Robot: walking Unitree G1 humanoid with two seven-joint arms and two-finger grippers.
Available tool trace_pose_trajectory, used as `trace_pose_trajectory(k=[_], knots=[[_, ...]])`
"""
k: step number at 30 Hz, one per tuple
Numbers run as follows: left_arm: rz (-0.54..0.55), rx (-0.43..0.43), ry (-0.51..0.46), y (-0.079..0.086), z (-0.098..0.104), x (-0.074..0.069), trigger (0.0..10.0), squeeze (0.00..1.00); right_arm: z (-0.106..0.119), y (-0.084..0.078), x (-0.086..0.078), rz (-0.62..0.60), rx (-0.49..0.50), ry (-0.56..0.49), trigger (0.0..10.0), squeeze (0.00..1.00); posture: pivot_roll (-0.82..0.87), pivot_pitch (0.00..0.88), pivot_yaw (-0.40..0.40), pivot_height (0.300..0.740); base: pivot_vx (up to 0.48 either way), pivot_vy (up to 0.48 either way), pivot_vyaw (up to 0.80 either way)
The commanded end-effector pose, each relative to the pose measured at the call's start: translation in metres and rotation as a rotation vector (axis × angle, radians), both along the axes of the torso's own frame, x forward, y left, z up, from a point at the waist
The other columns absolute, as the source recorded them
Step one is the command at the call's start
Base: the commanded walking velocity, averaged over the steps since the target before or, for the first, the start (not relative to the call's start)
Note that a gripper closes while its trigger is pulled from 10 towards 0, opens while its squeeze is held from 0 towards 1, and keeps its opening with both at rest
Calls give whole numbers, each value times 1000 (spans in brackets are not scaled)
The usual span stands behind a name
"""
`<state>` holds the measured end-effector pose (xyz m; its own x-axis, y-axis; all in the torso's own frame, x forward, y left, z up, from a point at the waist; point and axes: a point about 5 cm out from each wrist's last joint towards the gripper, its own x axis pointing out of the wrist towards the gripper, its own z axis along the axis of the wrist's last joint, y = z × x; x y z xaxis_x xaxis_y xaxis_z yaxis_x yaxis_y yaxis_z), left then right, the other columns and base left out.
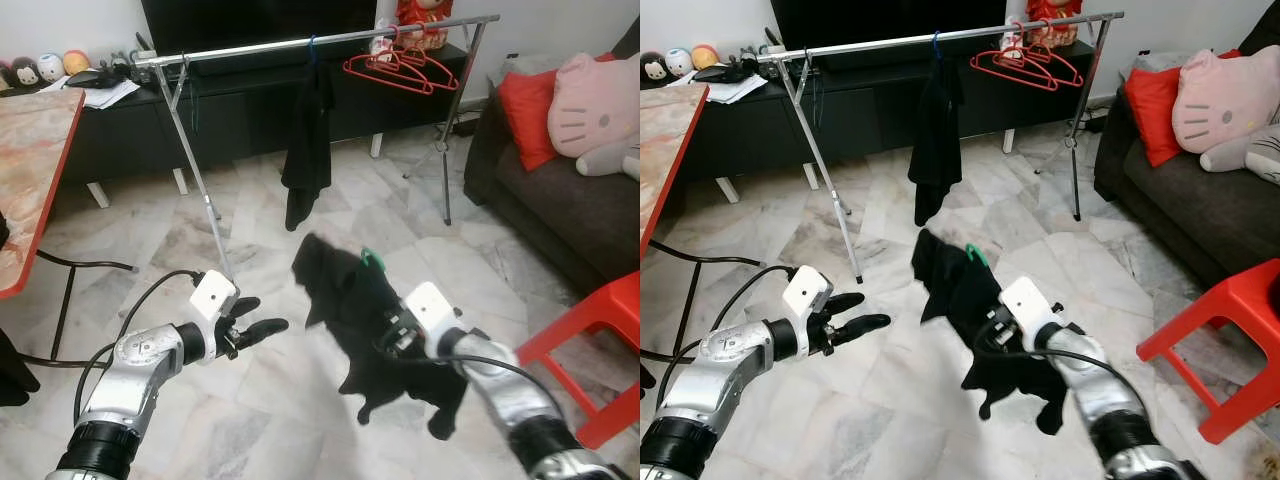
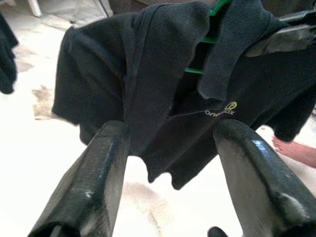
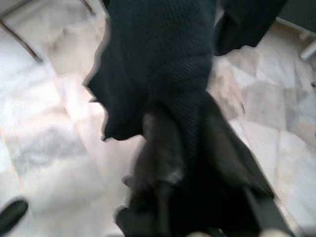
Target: Hang hanger
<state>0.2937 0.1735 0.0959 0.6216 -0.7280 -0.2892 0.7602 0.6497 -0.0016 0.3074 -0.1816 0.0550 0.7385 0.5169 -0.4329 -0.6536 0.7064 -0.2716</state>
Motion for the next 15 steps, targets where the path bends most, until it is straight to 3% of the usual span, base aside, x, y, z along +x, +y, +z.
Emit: trace_pose_trajectory(k=[1,5,10,15], knots=[[-60,-4,-15,-4,8,-3,10000,1000,18,5,3,102,39,-45,10000,0,-71,0,4,740,0,0,0],[-193,-37,-3,-10,16,-11,10000,1000,24,5,-8,304,55,25,10000,0,-71,0,-6,740,0,0,0],[-258,-79,8,-11,26,-13,10000,1000,24,3,-16,414,44,95,10000,0,-69,0,-18,740,0,0,0],[-378,25,52,-15,17,-21,10000,1000,27,4,-26,553,43,168,10000,0,-69,0,-25,740,0,0,0]])
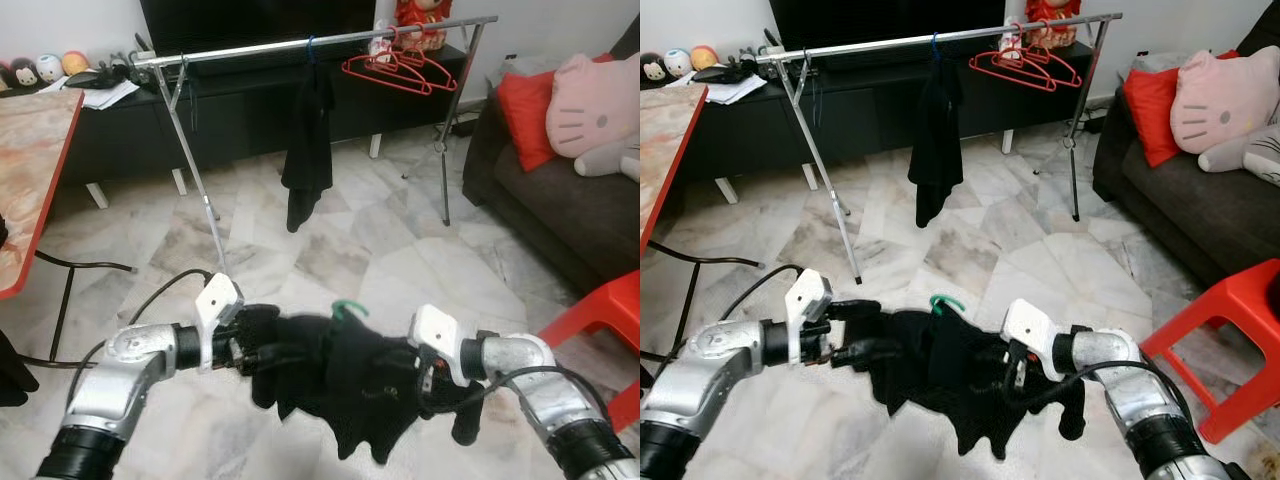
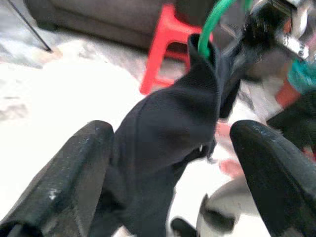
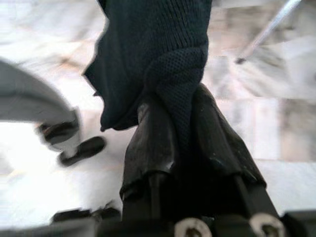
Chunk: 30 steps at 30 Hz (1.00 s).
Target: Hang hanger
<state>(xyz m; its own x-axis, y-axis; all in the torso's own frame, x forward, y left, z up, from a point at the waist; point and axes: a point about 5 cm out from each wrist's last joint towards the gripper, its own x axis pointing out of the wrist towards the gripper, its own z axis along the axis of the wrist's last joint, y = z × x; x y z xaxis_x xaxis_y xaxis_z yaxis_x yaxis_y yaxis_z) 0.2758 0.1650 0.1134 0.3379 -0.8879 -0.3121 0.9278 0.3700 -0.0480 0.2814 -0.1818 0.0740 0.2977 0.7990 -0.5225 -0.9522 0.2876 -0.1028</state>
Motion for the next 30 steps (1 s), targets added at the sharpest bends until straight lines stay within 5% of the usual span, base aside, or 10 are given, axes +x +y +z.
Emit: trace_pose_trajectory(k=[1,2,3,11,20,30], knots=[[-88,40,-3,-11,-4,-6,10000,1000,8,6,-2,72,30,1,10000,0,-71,0,-31,740,0,0,0],[-99,38,-3,-13,-4,-7,10000,1000,7,6,-3,80,30,8,10000,0,-71,0,-31,740,0,0,0],[-123,32,-2,-17,-3,-8,10000,0,7,8,-4,104,34,21,10000,0,-73,0,-33,740,0,0,0],[-189,13,-13,-30,4,-10,10000,0,5,15,-13,168,57,66,10000,0,-73,0,-40,740,0,0,0],[-233,78,67,-18,-10,-20,10000,0,10,20,-12,191,67,56,10000,0,-71,0,-42,740,0,0,0],[-187,84,83,-15,-19,-17,10000,0,21,27,-12,236,87,34,10000,0,-79,0,-49,740,0,0,0]])
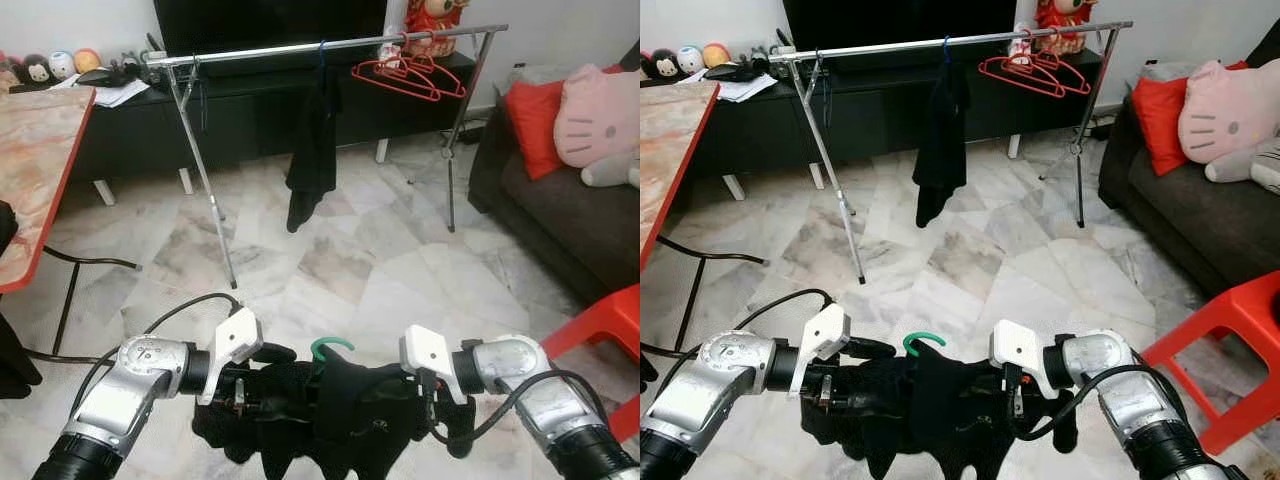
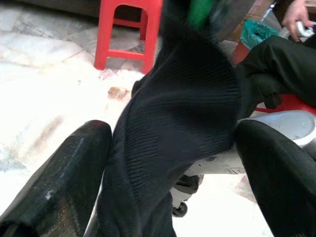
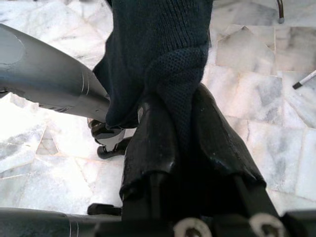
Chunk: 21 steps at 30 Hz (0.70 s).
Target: Hang hanger
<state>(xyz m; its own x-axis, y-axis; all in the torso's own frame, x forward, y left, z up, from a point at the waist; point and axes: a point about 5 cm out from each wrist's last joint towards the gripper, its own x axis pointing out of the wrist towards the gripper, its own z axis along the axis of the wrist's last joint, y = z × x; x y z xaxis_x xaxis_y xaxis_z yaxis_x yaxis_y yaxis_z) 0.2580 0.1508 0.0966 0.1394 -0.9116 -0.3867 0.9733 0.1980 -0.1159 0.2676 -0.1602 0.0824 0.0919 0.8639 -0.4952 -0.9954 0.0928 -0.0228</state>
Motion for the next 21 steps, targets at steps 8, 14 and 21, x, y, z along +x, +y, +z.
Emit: trace_pose_trajectory(k=[8,14,21], knots=[[40,19,-15,-3,-5,7,5333,0,14,4,-2,61,36,-20,10000,0,-79,0,-54,740,0,0,0],[58,11,-14,-2,-5,9,0,0,14,5,-3,64,36,-16,10000,0,-79,0,-58,740,0,0,0],[56,4,-14,-2,-5,10,0,0,10,7,-3,59,20,-12,10000,0,-78,0,-60,740,0,0,0]])
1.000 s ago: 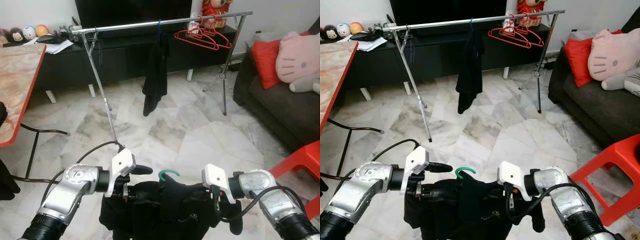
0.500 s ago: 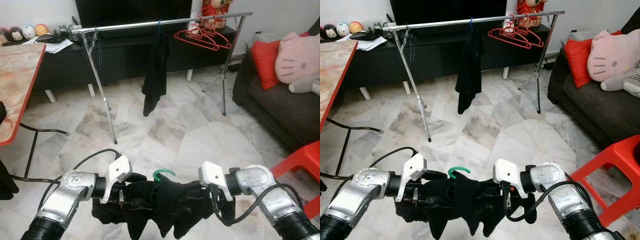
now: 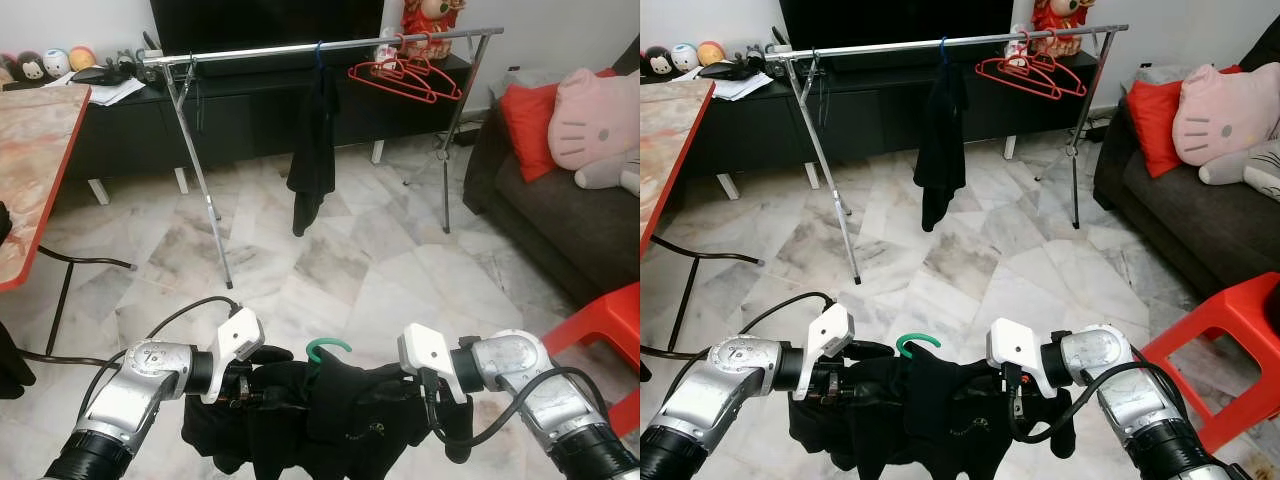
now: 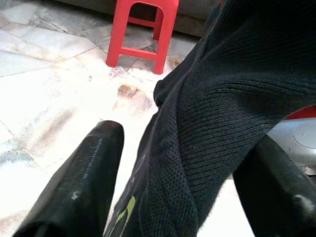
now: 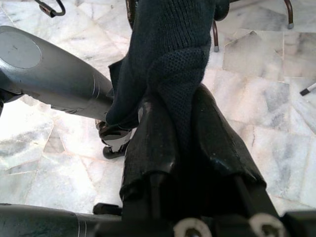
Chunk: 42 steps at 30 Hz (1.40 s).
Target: Hang hanger
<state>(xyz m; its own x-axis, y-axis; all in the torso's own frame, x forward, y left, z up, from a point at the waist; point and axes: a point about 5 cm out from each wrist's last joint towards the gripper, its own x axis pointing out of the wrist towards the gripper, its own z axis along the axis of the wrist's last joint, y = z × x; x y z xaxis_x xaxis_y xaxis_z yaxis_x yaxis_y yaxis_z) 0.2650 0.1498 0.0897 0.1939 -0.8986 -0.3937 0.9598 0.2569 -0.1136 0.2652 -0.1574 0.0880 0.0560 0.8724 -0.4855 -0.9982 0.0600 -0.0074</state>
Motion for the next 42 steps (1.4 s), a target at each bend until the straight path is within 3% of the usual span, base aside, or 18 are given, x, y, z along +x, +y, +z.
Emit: trace_pose_trajectory(k=[1,42], knots=[[-6,-8,-13,-1,3,3,0,0,4,4,-2,31,9,-23,10000,0,-77,0,-60,740,0,0,0],[-40,-25,-3,-4,5,2,0,0,-1,7,-5,30,-4,-11,10000,0,-74,0,-58,740,0,0,0]])
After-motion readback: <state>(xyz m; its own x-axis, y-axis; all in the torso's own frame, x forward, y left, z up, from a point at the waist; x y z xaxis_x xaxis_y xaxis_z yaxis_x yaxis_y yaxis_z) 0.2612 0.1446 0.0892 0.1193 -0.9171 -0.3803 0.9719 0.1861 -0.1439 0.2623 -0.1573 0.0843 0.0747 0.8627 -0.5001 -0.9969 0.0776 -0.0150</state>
